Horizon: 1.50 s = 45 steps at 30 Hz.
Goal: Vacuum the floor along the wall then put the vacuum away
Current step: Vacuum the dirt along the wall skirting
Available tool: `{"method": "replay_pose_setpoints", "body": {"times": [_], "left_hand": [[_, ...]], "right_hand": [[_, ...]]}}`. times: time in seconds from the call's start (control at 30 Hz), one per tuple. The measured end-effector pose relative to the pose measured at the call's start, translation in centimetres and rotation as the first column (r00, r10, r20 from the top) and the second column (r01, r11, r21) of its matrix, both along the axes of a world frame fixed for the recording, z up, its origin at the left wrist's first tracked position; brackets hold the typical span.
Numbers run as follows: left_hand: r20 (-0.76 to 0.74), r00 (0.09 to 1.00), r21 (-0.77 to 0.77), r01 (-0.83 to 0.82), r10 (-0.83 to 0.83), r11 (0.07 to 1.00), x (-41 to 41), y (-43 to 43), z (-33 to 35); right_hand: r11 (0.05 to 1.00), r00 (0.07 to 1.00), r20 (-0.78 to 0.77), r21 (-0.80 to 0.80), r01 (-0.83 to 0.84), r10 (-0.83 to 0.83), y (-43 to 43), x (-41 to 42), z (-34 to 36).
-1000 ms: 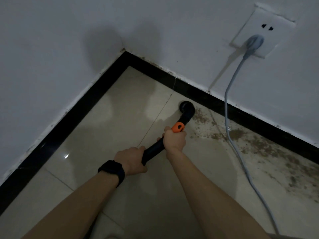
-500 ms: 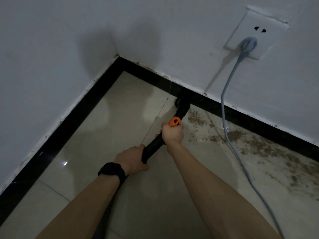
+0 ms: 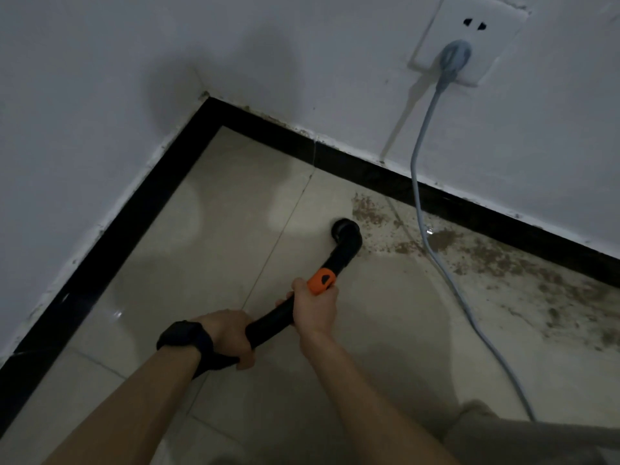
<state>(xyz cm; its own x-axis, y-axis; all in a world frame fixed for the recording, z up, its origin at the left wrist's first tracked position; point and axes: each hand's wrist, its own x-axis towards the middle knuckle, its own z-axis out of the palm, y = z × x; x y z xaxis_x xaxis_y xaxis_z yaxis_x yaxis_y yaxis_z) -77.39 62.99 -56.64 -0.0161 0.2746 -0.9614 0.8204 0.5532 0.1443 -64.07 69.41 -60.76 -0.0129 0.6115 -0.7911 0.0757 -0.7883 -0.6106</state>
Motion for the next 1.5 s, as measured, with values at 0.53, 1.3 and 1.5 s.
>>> {"method": "replay_pose_setpoints", "body": {"times": [0.53,1.3,1.5], "left_hand": [[-0.036,0.995,0.169,-0.089,0.096,0.982,2.1,2.5,-0.6],[-0.066,0.992,0.442,-0.065,0.105,0.895,2.2,4.2,-1.6],[-0.036,0.999,0.312,-0.010,0.022,0.950,1.7,4.4,-0.7]], "right_hand": [[0.998,0.994,0.112,0.070,0.004,-0.012,3.9,0.5,0.3],[0.981,0.964,0.232,0.113,-0.159,0.130,10.7,-1.7,0.1],[0.990,0.986,0.129,0.078,-0.116,0.106,9.0,-0.8,1.1]]}}
